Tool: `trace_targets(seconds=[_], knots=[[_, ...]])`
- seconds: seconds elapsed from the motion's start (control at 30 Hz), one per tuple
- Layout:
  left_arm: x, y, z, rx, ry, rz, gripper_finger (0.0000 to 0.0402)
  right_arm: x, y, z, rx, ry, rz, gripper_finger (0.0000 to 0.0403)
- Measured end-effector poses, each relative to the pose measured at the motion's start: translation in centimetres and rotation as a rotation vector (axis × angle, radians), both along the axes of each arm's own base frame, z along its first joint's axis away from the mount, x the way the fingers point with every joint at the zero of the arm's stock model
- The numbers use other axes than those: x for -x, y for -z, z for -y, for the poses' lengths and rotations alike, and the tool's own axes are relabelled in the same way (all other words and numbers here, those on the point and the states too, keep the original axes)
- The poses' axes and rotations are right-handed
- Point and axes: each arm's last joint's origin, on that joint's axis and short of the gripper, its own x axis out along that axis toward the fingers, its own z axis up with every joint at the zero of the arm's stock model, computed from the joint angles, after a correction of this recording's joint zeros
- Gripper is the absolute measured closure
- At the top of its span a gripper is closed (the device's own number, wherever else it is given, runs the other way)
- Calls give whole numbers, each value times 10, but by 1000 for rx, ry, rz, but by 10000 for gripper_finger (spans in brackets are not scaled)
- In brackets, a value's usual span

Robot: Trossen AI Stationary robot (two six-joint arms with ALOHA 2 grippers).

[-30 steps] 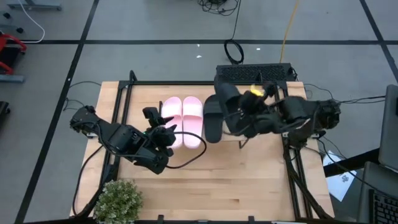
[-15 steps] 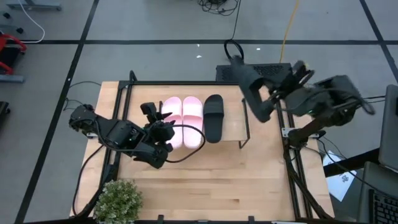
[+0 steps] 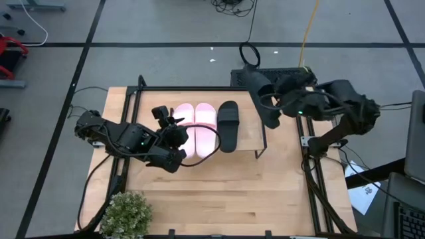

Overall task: Pick and place slides into the shelf
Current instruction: Put the black slipper on the shelf

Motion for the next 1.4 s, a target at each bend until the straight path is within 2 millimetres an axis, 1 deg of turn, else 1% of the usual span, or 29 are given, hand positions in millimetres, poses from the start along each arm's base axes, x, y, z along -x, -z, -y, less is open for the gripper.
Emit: trace_targets(seconds=[0.2, 0.43, 0.57, 0.77, 0.97, 1.1, 1.3, 1.4], knots=[[0, 0, -1, 5, -5, 3, 249, -17, 39, 17, -64, 86, -132, 403], [0, 0, -1, 3, -3, 0, 249, -22, 71, 29, -80, 152, -257, 403], [0, 0, -1, 2, -5, 0, 249, -24, 80, 29, -124, 138, -285, 403], [-2, 0, -6, 1, -21, 0, 249, -30, 96, 21, -152, 122, -328, 403], [-4, 0, -13, -1, -43, -4, 249, -30, 105, 20, -153, 144, -346, 403], [-5, 0, -16, -5, -54, -8, 249, -39, 111, 19, -154, 147, -368, 403], [-6, 0, -19, -5, -62, -10, 249, -60, 129, 19, -143, 144, -456, 403], [-6, 0, -19, -5, -62, -10, 249, -65, 134, 20, -143, 152, -471, 403]])
